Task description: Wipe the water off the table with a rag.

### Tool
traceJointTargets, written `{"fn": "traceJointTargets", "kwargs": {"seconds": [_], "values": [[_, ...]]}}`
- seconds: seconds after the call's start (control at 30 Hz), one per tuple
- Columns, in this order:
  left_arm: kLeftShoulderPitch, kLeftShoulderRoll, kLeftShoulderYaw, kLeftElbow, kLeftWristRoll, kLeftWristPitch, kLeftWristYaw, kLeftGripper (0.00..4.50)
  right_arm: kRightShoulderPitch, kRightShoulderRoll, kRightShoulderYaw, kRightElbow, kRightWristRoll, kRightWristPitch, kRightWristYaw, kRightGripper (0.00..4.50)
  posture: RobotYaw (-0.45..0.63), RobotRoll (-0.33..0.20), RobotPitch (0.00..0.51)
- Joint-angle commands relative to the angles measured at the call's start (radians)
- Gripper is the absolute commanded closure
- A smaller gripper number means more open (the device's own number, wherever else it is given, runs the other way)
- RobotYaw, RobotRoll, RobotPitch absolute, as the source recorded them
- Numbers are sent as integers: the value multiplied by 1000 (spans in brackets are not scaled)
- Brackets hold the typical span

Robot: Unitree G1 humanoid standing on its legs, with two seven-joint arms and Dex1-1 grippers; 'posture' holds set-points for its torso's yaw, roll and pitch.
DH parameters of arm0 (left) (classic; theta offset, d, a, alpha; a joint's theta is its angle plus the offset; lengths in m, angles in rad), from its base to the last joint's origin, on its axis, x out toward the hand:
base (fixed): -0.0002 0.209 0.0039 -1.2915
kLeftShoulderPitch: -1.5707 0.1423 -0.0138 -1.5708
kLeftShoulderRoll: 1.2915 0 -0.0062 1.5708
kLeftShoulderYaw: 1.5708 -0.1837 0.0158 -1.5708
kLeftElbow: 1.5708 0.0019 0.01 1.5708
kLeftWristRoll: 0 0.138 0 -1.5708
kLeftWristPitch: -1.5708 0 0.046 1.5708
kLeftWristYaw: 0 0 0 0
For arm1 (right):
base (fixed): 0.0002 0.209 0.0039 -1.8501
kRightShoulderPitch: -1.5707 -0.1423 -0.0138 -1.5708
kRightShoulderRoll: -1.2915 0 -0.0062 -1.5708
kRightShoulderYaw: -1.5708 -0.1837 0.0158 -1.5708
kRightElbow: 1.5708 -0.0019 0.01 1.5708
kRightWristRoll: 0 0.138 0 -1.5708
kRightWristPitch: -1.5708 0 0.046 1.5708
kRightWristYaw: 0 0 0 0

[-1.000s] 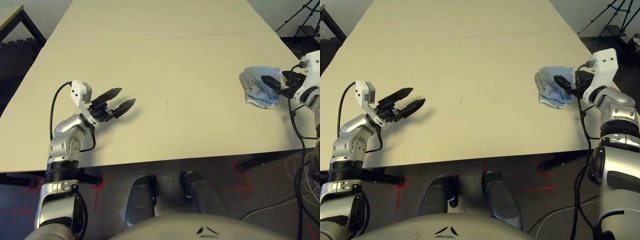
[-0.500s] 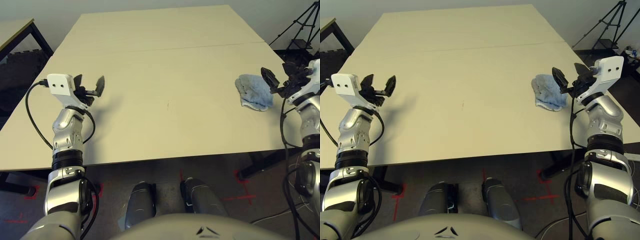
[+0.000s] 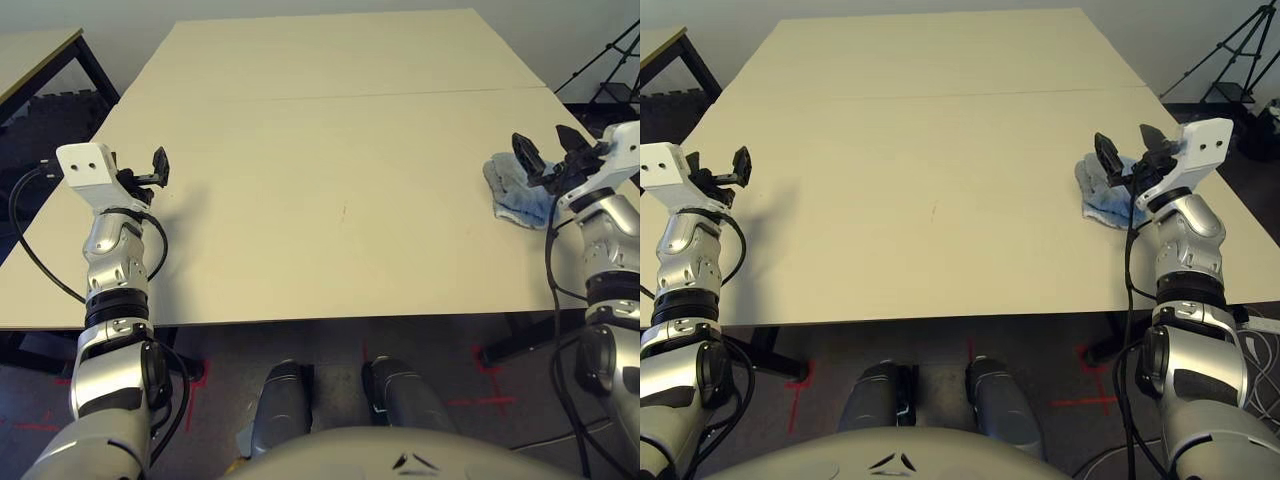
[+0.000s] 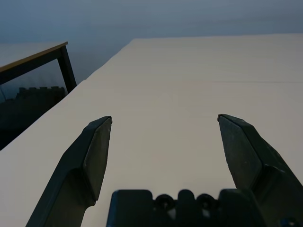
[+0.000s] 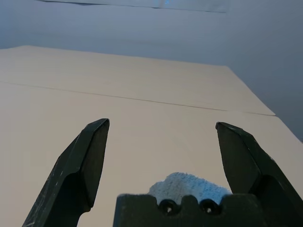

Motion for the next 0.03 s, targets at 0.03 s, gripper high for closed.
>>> {"fn": "traceJointTargets", "kwargs": {"seconds": [0.03], "values": [[-13,20,-7,12,14,9,2,0,-9,-8,-14,16,7,-13,-13,25,-126,0,100]]}}
